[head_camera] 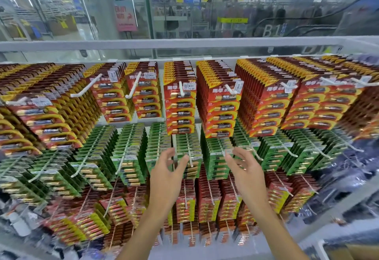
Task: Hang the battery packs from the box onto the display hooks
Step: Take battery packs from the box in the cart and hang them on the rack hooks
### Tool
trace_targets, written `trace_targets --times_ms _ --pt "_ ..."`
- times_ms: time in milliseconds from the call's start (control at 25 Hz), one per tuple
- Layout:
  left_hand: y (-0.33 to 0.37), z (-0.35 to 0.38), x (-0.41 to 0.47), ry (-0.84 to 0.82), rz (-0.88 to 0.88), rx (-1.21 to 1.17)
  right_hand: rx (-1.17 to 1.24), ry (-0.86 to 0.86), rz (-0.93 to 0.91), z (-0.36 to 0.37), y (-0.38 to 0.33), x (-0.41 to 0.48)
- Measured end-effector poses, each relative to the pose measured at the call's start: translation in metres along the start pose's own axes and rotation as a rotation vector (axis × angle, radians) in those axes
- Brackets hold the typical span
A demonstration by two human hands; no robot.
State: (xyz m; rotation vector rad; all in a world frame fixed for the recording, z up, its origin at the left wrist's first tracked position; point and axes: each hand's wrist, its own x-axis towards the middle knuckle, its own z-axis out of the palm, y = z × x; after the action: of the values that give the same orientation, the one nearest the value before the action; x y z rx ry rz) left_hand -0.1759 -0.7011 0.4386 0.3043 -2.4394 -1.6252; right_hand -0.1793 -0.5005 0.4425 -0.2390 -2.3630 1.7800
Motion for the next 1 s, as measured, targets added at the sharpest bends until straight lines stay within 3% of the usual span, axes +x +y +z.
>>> trace_targets --times_ms 280,600,800,1000 --pt "-0.031 0.041 -0.043 -0.241 0.161 0.404 -0.29 0.054 0.041 -0.025 0.063 -0.046" --pt "-0.014 0.142 -0.099 -0.47 0.403 0.524 -0.481 0.143 0.106 -0.14 0.118 -0.101" --pt "0.006 0.24 -0.172 -0.624 0.56 0.514 -0.604 0.266 0.212 -0.243 0.165 -0.159" --pt "0.018 0.331 -0.247 -0.848 0.599 0.507 -0.639 0.35 0.398 -0.33 0.219 -0.207"
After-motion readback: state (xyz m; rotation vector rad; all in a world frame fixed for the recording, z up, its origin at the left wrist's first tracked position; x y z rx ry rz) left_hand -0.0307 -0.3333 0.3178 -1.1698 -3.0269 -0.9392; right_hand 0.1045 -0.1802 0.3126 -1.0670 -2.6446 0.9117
